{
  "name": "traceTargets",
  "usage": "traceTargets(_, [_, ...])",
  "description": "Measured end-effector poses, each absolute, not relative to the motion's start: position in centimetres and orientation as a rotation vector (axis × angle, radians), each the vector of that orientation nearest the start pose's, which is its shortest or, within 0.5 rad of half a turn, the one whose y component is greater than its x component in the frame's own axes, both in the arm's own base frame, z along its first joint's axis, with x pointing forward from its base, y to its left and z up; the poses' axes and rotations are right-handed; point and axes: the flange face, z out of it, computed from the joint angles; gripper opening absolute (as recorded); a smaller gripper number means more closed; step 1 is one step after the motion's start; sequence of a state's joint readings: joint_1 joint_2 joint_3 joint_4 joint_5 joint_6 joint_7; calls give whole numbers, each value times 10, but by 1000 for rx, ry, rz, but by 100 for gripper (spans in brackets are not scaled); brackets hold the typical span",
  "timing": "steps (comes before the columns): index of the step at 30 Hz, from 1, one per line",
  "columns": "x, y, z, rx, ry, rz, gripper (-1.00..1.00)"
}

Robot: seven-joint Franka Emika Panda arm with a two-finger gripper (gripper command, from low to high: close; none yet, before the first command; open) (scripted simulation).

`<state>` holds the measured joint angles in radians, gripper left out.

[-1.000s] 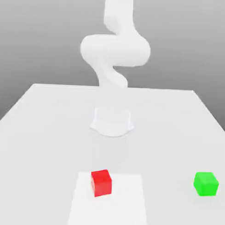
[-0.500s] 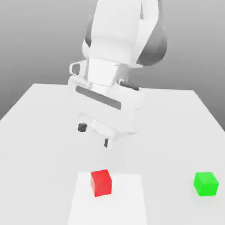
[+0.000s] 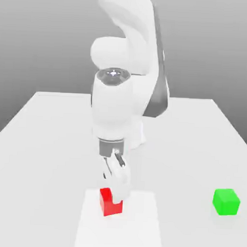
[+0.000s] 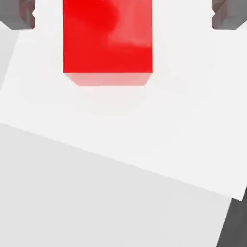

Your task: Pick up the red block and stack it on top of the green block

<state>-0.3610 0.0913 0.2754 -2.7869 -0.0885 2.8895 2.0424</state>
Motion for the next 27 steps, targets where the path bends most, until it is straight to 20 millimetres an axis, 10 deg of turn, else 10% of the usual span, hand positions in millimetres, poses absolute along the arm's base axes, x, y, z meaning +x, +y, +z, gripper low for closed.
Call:
traceTargets(8, [373,-24,147,-1644,2673,-2,0])
traceTargets(9, [372,-24,143,-1646,2674,-1,-100])
traceTargets(27, [379,-23,193,-1635,2665,-12,-100])
